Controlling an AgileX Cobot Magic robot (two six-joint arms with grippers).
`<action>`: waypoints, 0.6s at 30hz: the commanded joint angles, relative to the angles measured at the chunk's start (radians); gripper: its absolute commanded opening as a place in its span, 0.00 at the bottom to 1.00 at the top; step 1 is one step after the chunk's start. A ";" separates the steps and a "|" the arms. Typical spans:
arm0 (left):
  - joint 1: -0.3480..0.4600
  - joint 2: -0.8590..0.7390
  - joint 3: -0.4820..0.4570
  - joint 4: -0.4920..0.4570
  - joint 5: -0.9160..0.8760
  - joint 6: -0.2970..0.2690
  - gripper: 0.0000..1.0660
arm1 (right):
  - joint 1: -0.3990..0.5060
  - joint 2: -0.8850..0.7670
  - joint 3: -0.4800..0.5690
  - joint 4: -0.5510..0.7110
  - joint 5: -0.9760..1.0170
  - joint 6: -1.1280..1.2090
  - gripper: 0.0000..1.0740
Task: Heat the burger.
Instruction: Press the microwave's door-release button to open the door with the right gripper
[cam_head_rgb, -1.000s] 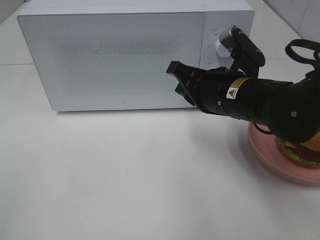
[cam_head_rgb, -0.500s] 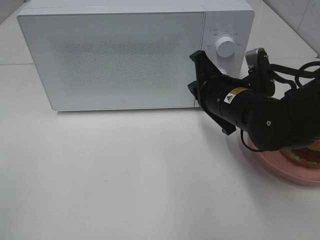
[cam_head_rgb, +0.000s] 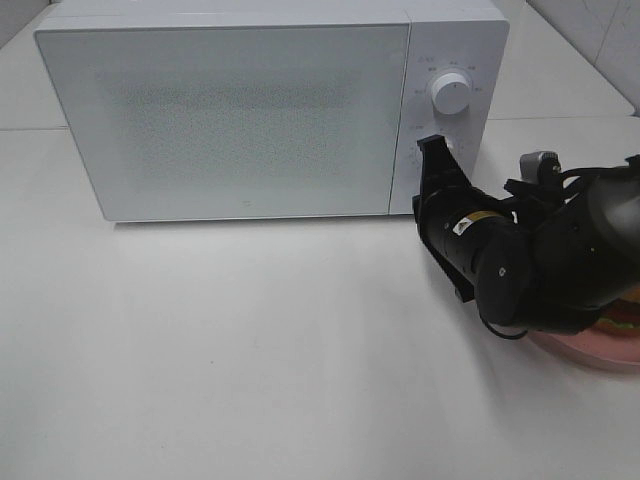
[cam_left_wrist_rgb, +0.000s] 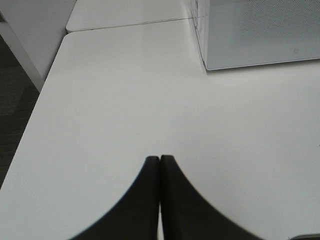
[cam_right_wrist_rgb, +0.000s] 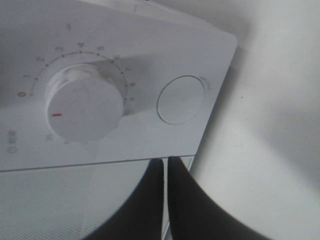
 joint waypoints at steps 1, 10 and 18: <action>0.000 -0.022 0.002 -0.002 -0.014 -0.009 0.00 | -0.001 0.017 -0.010 0.014 -0.019 0.010 0.02; 0.000 -0.020 0.002 -0.002 -0.014 -0.008 0.00 | -0.001 0.071 -0.037 0.058 -0.070 0.038 0.02; 0.000 -0.020 0.002 -0.001 -0.014 -0.008 0.00 | -0.001 0.103 -0.071 0.091 -0.069 0.032 0.03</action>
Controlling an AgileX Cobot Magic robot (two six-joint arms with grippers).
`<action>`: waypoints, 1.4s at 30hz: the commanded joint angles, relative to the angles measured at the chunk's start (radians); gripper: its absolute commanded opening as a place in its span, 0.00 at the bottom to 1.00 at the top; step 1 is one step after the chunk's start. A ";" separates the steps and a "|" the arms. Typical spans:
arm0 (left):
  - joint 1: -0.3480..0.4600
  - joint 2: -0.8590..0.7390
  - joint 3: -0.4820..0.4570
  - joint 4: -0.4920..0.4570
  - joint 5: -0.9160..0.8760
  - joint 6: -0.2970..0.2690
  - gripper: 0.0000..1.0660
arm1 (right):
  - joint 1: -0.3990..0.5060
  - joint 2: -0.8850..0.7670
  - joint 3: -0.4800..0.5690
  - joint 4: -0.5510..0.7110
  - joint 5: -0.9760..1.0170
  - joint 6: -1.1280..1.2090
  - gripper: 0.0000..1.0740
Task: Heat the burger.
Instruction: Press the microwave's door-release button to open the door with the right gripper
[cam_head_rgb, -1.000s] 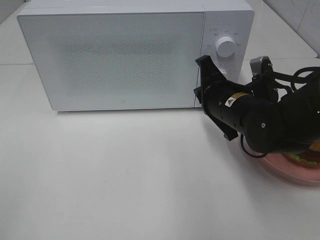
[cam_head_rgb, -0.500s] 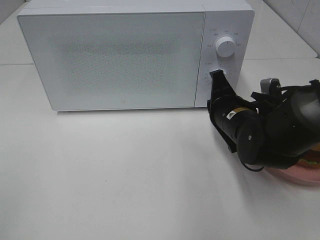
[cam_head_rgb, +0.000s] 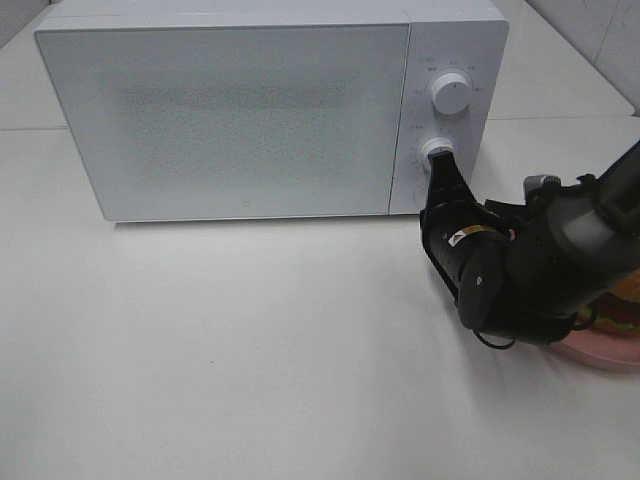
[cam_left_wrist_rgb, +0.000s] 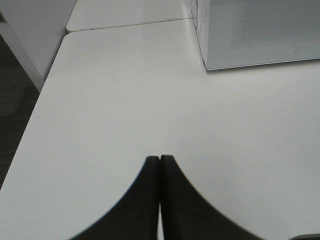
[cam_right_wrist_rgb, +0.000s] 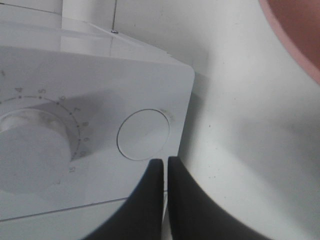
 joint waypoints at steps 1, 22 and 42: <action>0.000 -0.020 0.002 -0.001 -0.014 -0.008 0.00 | -0.001 0.020 -0.056 0.000 -0.009 -0.001 0.03; 0.000 -0.020 0.002 -0.001 -0.014 -0.006 0.00 | -0.095 0.068 -0.208 -0.029 0.054 -0.067 0.03; 0.000 -0.020 0.002 -0.001 -0.014 -0.006 0.00 | -0.117 0.071 -0.280 -0.064 0.049 -0.098 0.04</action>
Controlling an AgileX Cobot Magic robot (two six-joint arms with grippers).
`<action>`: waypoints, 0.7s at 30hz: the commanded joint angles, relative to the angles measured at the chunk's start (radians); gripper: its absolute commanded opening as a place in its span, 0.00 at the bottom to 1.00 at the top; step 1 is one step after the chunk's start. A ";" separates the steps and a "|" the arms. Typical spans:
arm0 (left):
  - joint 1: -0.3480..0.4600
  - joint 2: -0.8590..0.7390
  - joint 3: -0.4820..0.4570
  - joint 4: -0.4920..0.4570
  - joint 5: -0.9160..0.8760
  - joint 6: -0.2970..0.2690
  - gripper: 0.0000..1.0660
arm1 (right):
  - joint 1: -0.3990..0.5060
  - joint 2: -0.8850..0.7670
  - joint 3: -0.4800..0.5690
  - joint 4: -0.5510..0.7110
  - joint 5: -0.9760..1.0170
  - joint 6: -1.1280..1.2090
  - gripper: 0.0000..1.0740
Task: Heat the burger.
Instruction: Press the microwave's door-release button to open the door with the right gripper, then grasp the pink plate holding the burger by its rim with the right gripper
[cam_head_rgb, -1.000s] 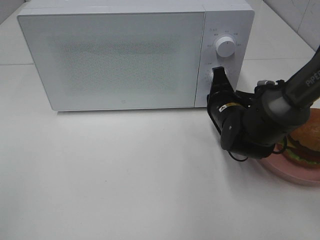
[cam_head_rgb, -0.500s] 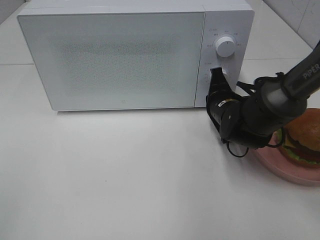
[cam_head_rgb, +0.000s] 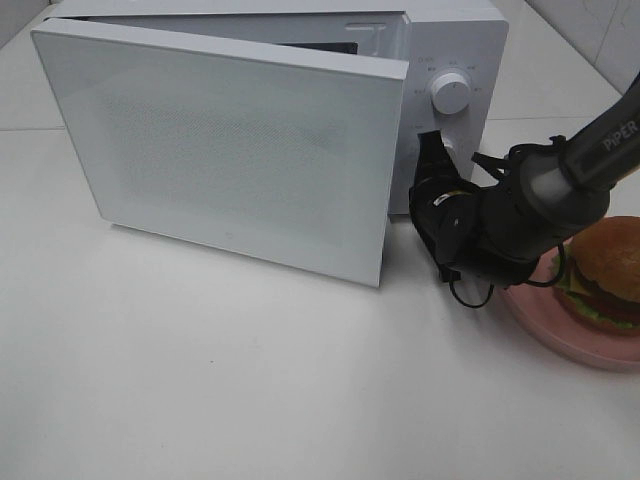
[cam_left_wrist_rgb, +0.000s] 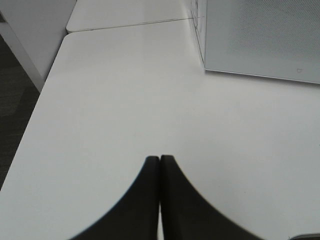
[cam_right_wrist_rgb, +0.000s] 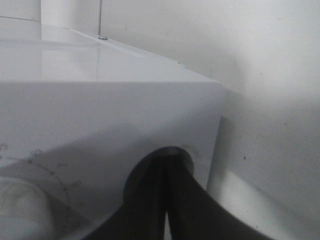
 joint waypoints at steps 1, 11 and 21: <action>0.000 -0.020 0.002 -0.002 -0.013 -0.006 0.00 | -0.027 -0.009 -0.056 -0.093 -0.127 -0.018 0.04; 0.000 -0.020 0.002 -0.002 -0.013 -0.006 0.00 | -0.024 -0.124 0.073 -0.139 0.034 -0.018 0.07; 0.000 -0.020 0.002 -0.002 -0.013 -0.006 0.00 | -0.024 -0.230 0.255 -0.342 0.031 0.100 0.10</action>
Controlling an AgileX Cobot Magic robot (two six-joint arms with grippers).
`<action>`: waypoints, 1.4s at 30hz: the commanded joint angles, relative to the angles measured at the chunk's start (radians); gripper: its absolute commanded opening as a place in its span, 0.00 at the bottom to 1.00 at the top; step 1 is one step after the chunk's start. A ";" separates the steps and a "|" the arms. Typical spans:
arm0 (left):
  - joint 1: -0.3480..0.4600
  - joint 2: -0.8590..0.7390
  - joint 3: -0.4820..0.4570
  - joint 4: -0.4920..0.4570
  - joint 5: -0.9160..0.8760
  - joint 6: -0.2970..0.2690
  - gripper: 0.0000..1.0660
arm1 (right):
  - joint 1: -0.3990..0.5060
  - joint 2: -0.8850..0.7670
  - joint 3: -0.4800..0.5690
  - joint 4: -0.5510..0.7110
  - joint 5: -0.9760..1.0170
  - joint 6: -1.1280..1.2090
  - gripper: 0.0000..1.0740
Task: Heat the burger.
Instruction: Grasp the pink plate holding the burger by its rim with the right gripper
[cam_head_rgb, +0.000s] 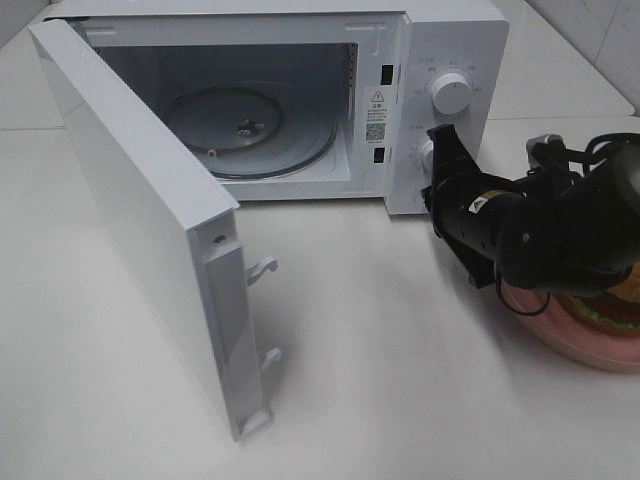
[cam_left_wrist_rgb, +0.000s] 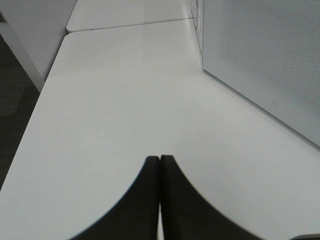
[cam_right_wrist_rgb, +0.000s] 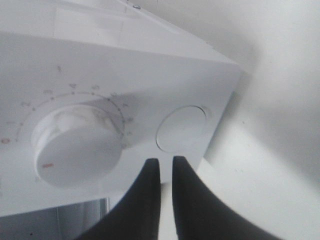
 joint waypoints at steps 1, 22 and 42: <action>0.000 -0.020 0.002 -0.002 -0.013 -0.006 0.00 | -0.003 -0.053 0.075 -0.142 -0.005 0.089 0.10; 0.000 -0.020 0.002 -0.002 -0.013 -0.006 0.00 | -0.003 -0.087 0.127 -0.773 -0.327 -0.675 0.11; 0.000 -0.020 0.002 -0.002 -0.013 -0.006 0.00 | -0.003 -0.228 0.062 -0.847 0.164 -0.961 0.13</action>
